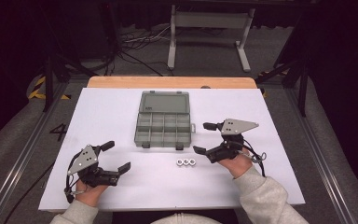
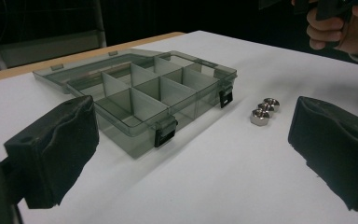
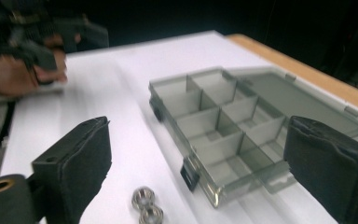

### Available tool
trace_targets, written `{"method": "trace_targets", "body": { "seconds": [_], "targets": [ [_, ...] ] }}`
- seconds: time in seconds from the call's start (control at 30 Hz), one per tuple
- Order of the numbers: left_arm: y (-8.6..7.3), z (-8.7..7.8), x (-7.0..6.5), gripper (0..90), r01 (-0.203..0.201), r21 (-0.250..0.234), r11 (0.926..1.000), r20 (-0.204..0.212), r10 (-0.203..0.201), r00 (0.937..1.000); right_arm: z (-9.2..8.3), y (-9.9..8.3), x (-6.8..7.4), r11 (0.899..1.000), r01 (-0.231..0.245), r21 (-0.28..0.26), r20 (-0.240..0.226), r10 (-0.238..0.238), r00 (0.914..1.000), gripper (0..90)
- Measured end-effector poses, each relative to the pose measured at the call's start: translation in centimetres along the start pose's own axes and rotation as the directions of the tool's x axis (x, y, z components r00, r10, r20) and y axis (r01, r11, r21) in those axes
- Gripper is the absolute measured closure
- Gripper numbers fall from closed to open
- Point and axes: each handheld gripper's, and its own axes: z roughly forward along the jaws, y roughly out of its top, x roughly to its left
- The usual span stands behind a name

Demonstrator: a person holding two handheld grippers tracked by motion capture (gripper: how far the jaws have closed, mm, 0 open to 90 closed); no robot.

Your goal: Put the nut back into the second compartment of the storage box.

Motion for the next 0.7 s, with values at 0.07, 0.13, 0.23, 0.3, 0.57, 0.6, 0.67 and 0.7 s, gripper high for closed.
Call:
{"method": "trace_targets", "body": {
  "seconds": [0.07, 0.13, 0.23, 0.3, 0.57, 0.6, 0.67, 0.7],
  "targets": [
    [0.0, 0.0, 0.0, 1.8, 0.002, 0.001, 1.0000, 0.004, -0.002, 1.0000, 0.3, 0.8, 0.2, 0.995, 0.047, 0.089, 0.001, -0.047, 0.9989, 13.1],
    [0.0, -0.1, 0.1, 1.8, 0.008, 0.006, 0.9999, 0.004, -0.008, 1.0000, 0.5, 1.4, 0.3, 0.984, 0.087, 0.156, -0.002, -0.087, 0.9962, 14.6],
    [0.0, 0.0, 0.0, 1.6, 0.002, 0.009, 1.0000, 0.002, -0.002, 1.0000, 1.1, 2.2, 0.5, 0.951, 0.128, 0.280, -0.017, -0.128, 0.9916, 15.8],
    [0.0, 0.0, 0.0, 1.6, -0.008, 0.011, 0.9999, 0.003, 0.008, 1.0000, 1.6, 2.5, 0.5, 0.929, 0.144, 0.341, -0.036, -0.140, 0.9895, 16.0],
    [0.0, 0.0, 0.1, 1.7, -0.012, 0.016, 0.9998, 0.001, 0.012, 0.9999, 3.1, 3.2, 0.6, 0.860, 0.176, 0.479, -0.087, -0.153, 0.9843, 17.5],
    [0.0, 0.0, 0.1, 1.8, -0.014, 0.019, 0.9997, 0.002, 0.014, 0.9999, 3.3, 3.3, 0.7, 0.848, 0.181, 0.498, -0.097, -0.153, 0.9834, 18.1],
    [0.0, 0.0, 0.0, 1.8, -0.010, 0.019, 0.9998, 0.002, 0.010, 0.9999, 3.8, 3.4, 0.7, 0.825, 0.191, 0.531, -0.110, -0.156, 0.9815, 18.8],
    [0.0, 0.0, 0.0, 1.8, -0.011, 0.019, 0.9998, 0.003, 0.011, 0.9999, 4.0, 3.4, 0.8, 0.818, 0.190, 0.542, -0.113, -0.154, 0.9817, 19.2]
  ]
}}
